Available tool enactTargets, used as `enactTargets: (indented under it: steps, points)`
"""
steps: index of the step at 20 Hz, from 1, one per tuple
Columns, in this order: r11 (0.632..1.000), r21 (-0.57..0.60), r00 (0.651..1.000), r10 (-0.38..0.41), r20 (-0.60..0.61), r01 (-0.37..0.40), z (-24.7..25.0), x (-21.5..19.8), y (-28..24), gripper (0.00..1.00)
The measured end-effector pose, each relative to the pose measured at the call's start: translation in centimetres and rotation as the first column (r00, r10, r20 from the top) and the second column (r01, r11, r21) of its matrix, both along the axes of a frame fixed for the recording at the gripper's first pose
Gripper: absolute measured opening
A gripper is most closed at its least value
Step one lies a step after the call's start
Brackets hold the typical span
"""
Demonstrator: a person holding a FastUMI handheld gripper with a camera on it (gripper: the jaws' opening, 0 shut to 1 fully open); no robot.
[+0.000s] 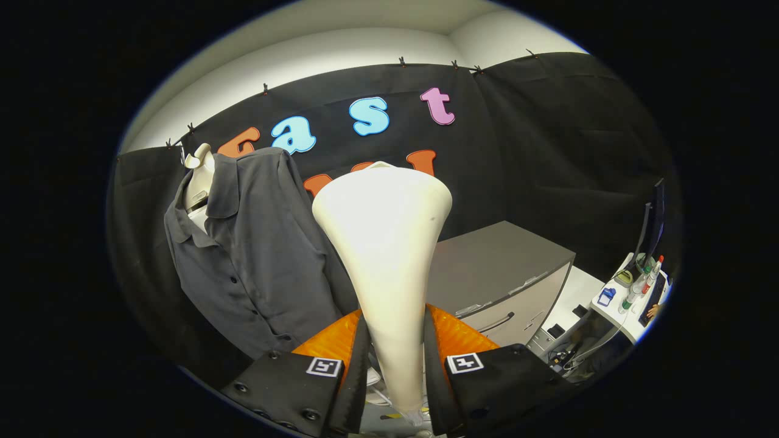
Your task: Iron the clothes twice with a garment steamer, once on the left side and once on the right side.
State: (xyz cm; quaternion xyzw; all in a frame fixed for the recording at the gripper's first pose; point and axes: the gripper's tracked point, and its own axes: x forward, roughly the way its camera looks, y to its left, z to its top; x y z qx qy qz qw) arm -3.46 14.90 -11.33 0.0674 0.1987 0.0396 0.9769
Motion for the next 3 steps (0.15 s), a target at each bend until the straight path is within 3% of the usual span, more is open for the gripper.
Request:
enactTargets:
  steps: [3]
  points:
    - [1.0,0.001,1.0,0.004,-0.003,-0.004,-0.12,0.11,-0.03,0.49]
